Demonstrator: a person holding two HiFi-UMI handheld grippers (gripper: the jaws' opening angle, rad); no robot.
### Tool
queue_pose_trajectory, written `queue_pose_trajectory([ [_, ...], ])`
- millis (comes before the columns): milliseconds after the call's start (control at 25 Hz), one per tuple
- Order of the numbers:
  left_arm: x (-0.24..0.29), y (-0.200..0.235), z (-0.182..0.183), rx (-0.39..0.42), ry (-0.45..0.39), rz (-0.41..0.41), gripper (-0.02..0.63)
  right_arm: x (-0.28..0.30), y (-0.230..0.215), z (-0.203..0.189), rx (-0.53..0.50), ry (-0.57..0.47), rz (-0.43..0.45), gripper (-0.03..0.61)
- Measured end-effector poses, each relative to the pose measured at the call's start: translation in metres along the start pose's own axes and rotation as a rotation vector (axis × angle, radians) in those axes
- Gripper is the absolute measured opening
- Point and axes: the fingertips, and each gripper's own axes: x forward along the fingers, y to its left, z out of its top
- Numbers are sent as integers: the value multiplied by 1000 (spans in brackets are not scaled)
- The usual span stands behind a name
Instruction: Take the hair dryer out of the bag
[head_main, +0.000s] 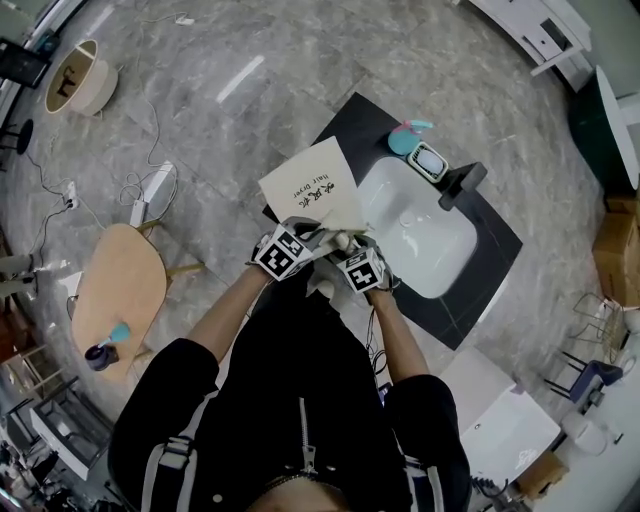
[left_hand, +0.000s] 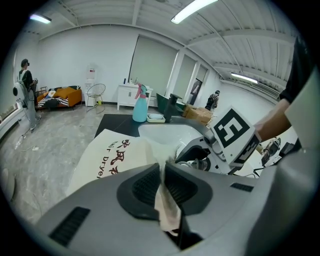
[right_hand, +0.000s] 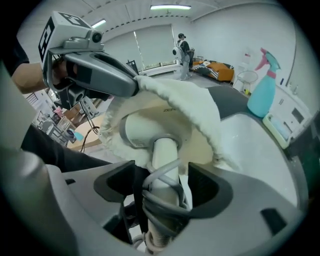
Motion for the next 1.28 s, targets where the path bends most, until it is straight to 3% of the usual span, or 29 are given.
queue_pose_trajectory([
  [240,2,-1,-1,2,6,-9,51,9,-8,-6,-46,81,-27,284],
  [600,3,3,-2,-1,7,-13,51,15,-7,-5,-57,170,-40,253],
  [840,2,3,-2,8,13,-12,51,12,-6,-1,-74,118,-67,232],
  [1280,0,2,-3,7,19,6,51,1,-6,1,0,11,-94,219],
])
